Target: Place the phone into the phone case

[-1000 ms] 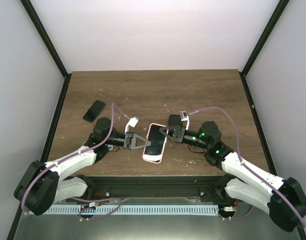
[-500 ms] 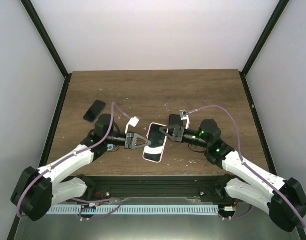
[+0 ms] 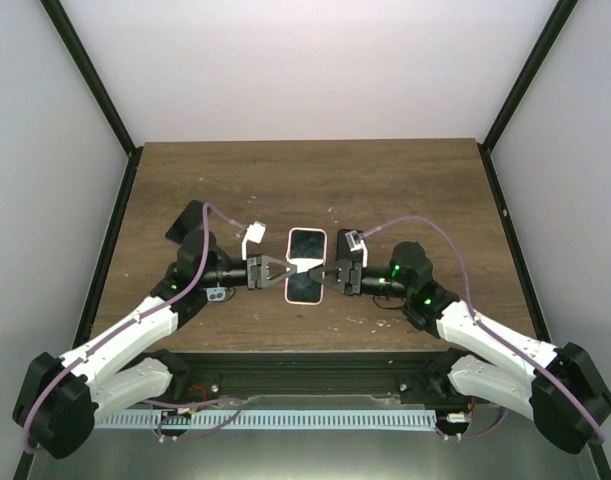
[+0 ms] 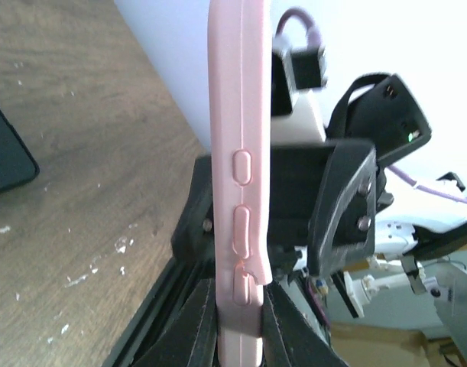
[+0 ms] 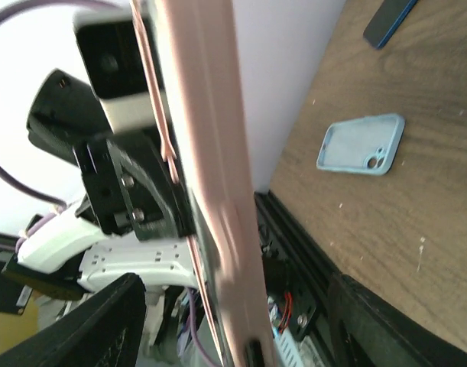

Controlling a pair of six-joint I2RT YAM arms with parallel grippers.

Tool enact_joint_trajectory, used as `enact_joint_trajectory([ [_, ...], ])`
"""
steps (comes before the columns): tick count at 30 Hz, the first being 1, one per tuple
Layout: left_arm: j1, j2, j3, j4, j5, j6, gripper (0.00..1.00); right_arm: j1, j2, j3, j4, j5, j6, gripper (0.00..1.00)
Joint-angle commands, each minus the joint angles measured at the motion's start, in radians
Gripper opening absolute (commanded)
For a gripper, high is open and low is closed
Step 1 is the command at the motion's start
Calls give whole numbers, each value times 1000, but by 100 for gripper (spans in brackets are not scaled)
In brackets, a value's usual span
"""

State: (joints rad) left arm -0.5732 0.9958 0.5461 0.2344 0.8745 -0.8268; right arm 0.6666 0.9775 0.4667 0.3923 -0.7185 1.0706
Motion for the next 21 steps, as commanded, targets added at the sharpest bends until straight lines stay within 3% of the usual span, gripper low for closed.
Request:
enact_joint_trajectory([
  [1, 5, -8, 33, 154, -62, -54, 2, 30, 15, -22, 99, -81, 27, 64],
  [6, 3, -26, 36, 138, -115, -53, 2, 33, -7, -54, 124, -71, 65, 48],
  [11, 3, -36, 60, 7, -173, 28, 0, 33, -38, -95, 148, -40, 129, 11],
  [13, 2, -32, 68, -40, -192, 69, 0, 33, -52, -101, 132, -22, 142, 1],
  [18, 1, -28, 75, -81, -203, 98, 0, 33, -73, -74, 44, 10, 119, 1],
  [21, 0, -31, 73, -62, -165, 75, 1, 33, -80, -65, 36, 22, 99, 22],
])
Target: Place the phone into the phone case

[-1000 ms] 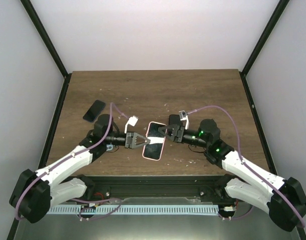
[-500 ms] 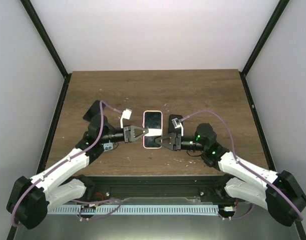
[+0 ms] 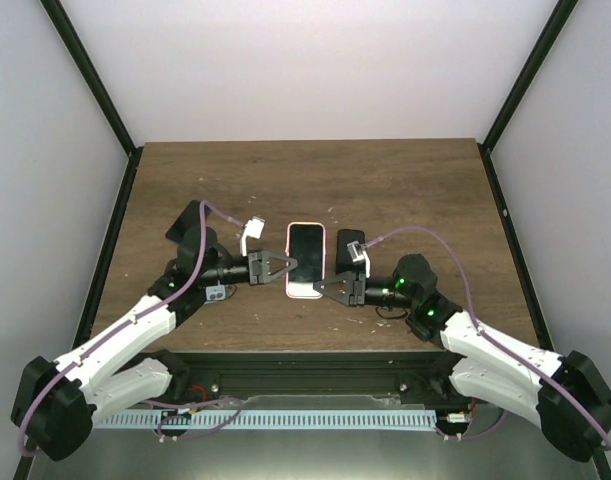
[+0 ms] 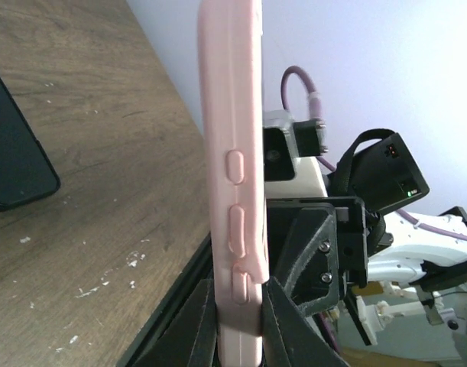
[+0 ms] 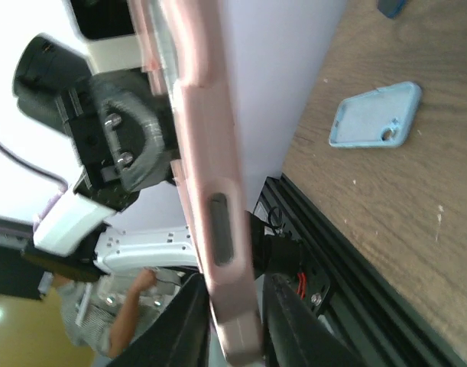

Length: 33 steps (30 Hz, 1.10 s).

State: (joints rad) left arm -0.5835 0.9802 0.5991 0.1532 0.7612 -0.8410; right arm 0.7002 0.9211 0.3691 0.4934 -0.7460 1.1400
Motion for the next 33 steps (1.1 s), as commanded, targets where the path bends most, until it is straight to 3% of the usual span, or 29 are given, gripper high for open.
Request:
enact_joint_trajectory([
  [1, 11, -15, 17, 32, -32, 76, 1, -1, -26, 34, -66, 55, 22, 25],
  [9, 6, -11, -36, 177, 109, -44, 2, -1, -40, 45, -6, 94, 16, 37],
  [12, 5, -11, -53, 236, 149, -77, 2, -1, -24, 77, -39, 102, -15, 52],
  [17, -1, -4, -55, 267, 179, -101, 2, -1, -15, 108, -57, 156, -50, 55],
  [22, -4, 20, -53, 263, 203, -96, 2, -1, -11, 162, -84, 203, -81, 43],
  [25, -4, 23, -41, 172, 164, -48, 1, -1, -10, 179, -98, 216, -101, 19],
  [28, -3, 22, -24, 64, 125, 15, 1, -1, -7, 186, -103, 220, -118, 2],
  [33, -4, -4, -8, -24, 43, 63, 14, -1, 16, 188, -107, 221, -125, 1],
])
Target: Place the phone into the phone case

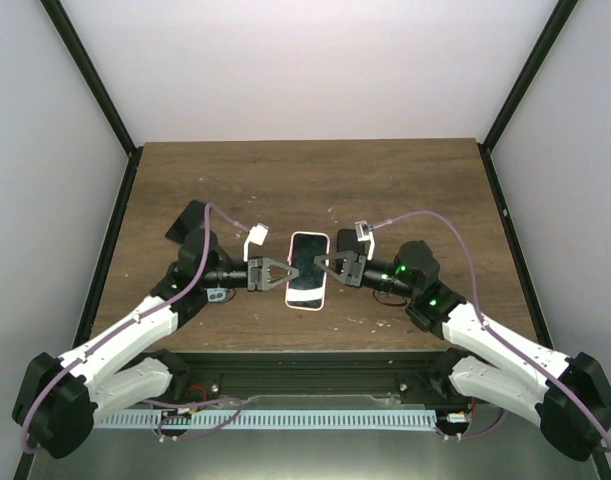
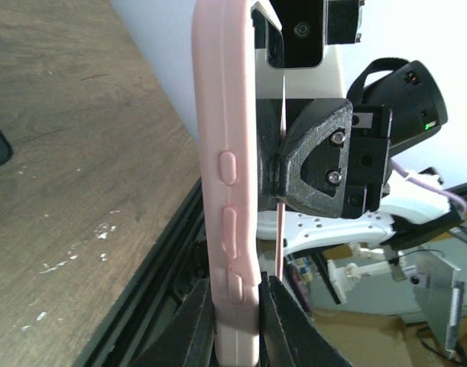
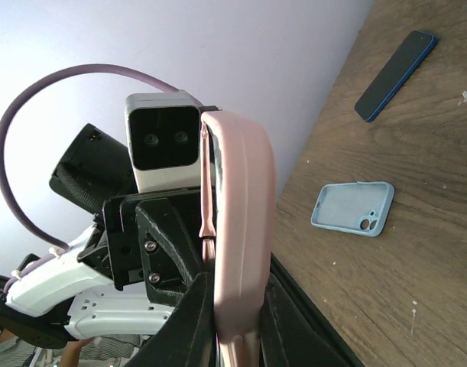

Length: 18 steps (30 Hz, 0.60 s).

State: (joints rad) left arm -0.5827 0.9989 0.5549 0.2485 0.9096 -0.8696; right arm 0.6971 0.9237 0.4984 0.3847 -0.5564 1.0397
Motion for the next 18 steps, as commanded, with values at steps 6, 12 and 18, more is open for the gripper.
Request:
enact_joint_trajectory([
  [6, -1, -88, 95, -373, -335, 197, 53, -10, 55, 108, -75, 88, -129, 1],
  [12, 2, -90, 135, -534, -493, 253, 86, -102, 193, 156, -87, 55, -204, 1],
  [18, 55, -29, 126, -621, -597, 235, 97, -181, 416, 215, -42, 1, -225, 1],
])
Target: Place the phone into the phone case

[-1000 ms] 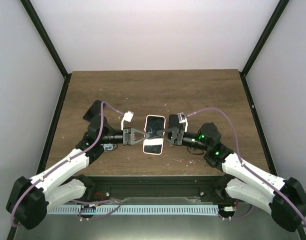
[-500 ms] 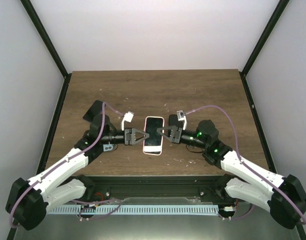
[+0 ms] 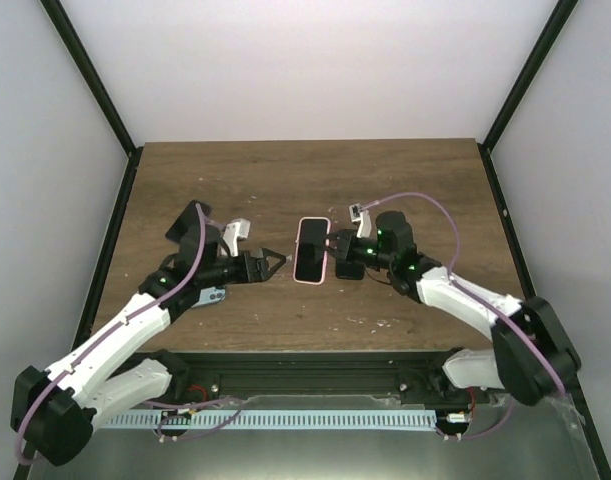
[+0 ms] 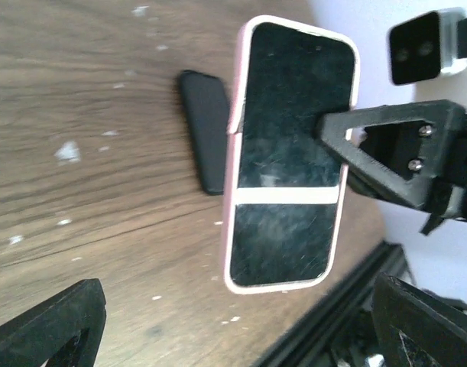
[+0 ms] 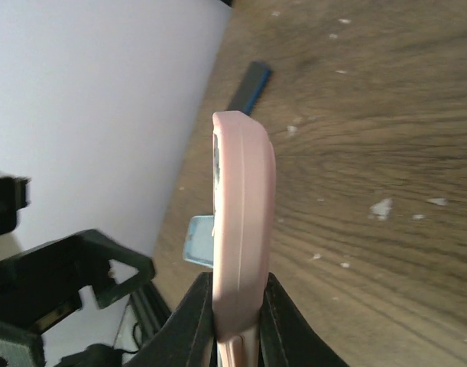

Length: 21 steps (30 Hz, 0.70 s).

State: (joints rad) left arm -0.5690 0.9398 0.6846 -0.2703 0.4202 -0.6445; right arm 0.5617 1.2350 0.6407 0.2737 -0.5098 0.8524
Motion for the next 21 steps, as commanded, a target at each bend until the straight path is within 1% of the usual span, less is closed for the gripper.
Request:
enact_joint_trajectory([
  [1, 61, 37, -16, -101, -109, -4, 99, -58, 146, 83, 75, -53, -39, 1],
  [5, 141, 60, -73, -69, -80, -48, 100, -100, 294, 138, 99, -103, -38, 1],
  [7, 173, 74, -94, -68, -92, -57, 100, -110, 358, 176, 93, -116, -46, 1],
  [11, 212, 105, -106, -110, -184, -36, 100, -119, 462, 241, 80, -109, -51, 2],
  [15, 255, 144, -107, -148, -245, -14, 100, -130, 543, 262, 110, -113, -27, 4],
  [21, 271, 209, -116, -159, -337, -10, 100, -159, 630, 290, 133, -101, -22, 4],
])
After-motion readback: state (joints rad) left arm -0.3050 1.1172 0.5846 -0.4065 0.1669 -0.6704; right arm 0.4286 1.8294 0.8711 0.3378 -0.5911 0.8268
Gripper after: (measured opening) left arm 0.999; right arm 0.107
